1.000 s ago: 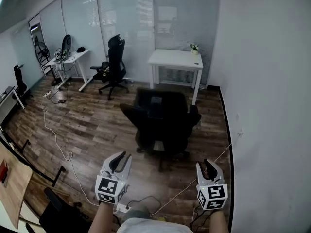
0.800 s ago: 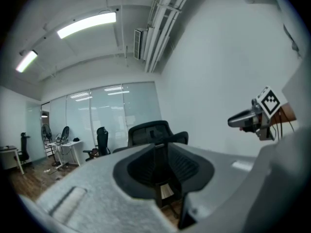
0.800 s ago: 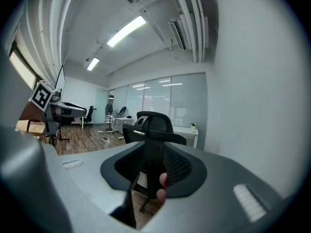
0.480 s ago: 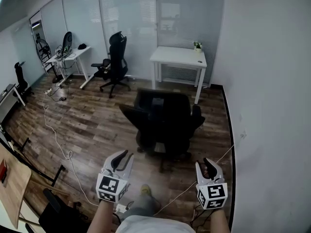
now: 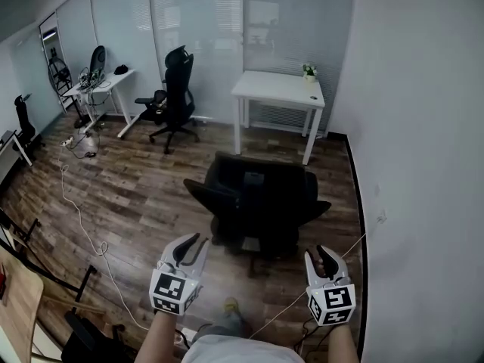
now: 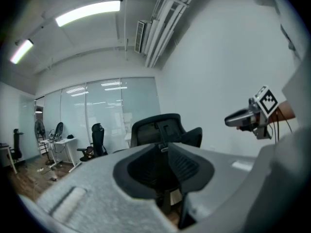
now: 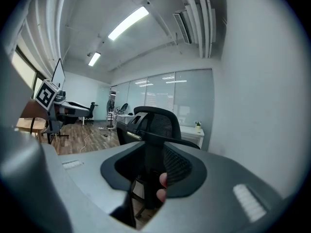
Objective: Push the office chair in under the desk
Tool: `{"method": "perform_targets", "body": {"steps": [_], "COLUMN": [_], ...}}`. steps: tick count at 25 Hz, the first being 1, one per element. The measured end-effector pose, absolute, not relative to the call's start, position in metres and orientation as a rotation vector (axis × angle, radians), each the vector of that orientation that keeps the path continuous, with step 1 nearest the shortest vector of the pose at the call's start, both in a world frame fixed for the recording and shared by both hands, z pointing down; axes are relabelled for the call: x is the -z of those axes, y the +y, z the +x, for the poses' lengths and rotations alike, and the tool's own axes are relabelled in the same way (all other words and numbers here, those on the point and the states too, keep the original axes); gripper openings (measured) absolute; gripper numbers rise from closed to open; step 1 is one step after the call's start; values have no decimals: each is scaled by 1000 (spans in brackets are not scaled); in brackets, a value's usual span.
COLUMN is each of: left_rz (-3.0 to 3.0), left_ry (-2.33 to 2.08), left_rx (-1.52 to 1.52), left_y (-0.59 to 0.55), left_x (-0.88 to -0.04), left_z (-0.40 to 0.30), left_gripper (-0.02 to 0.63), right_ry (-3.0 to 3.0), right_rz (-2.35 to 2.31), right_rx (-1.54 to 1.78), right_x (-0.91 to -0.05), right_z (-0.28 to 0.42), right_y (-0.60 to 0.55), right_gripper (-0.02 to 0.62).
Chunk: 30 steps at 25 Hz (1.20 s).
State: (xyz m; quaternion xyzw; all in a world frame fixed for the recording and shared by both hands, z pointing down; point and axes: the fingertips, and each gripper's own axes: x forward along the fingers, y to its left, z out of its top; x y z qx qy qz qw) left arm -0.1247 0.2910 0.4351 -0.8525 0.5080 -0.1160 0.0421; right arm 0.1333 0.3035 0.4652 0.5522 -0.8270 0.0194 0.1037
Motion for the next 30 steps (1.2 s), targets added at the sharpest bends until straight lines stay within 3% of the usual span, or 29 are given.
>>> {"method": "perform_targets", "body": {"steps": [20,30], "left_rz": [-2726,-2640], "left_ry": [1367,1000], "left_rx": [443,740], "left_y": [86,67], "left_x": [-463,-481], "left_z": [-186,-161], "left_gripper": [91,137], "right_ry": [-2318,-2188], "right_rz": [1658,1473], "right_rx": [-71,102], "right_x": [-474,-481], "right_z": [83,82], "right_y": [127,112], "right_gripper": [98,127]}}
